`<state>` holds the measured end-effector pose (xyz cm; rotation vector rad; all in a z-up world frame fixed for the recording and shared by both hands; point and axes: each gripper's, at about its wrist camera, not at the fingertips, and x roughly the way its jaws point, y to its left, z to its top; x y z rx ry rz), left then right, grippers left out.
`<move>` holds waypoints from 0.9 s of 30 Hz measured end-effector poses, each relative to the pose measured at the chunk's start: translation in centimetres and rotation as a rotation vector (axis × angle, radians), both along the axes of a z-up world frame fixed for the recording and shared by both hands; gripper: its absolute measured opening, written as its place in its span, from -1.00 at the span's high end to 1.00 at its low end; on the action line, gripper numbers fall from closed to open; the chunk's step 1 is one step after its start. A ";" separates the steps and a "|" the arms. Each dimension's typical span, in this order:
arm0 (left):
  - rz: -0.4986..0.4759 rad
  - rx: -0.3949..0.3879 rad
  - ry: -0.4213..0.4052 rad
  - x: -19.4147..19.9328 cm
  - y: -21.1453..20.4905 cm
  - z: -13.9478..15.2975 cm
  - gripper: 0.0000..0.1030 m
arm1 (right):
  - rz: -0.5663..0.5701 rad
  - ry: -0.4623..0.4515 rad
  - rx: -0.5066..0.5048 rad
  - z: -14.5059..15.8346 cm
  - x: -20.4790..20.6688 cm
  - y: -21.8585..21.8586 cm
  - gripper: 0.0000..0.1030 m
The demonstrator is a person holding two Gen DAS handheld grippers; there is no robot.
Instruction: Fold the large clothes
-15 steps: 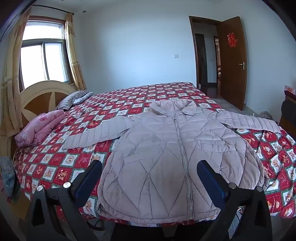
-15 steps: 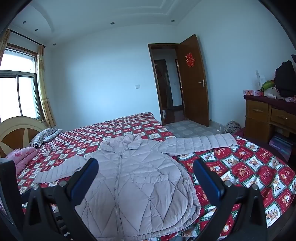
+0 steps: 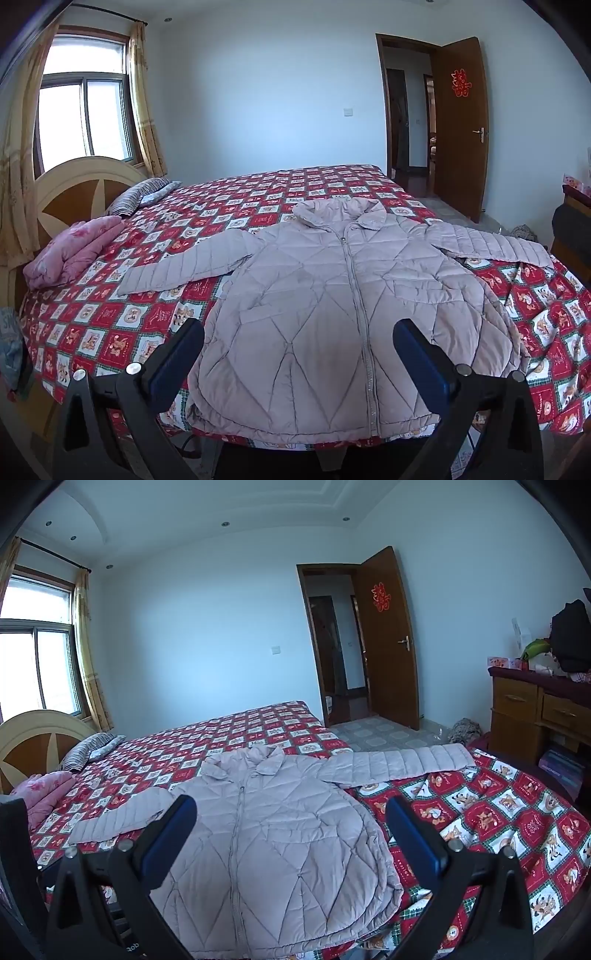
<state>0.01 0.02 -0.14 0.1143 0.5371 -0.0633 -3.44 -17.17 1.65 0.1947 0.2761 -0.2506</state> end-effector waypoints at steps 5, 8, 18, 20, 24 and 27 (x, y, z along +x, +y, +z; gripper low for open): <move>-0.001 -0.005 0.012 0.2 0.0 -0.1 -0.98 | 0.000 0.002 0.002 -0.2 0.1 0.1 -1.00; -0.003 -0.013 0.019 0.3 0.1 -0.2 -0.98 | 0.000 0.001 0.003 -0.2 -0.2 0.1 -1.00; -0.007 -0.026 0.032 0.3 0.4 -0.2 -0.98 | -0.001 0.006 0.006 -0.2 0.2 0.2 -1.00; -0.008 -0.026 0.034 0.4 0.4 -0.2 -0.98 | -0.001 0.006 0.008 -0.3 0.2 0.3 -1.00; -0.008 -0.026 0.034 0.3 0.4 -0.2 -0.98 | -0.002 0.007 0.008 -0.2 0.3 0.5 -1.00; -0.008 -0.025 0.033 0.3 0.4 -0.2 -0.98 | -0.002 0.006 0.009 -0.2 0.3 0.4 -1.00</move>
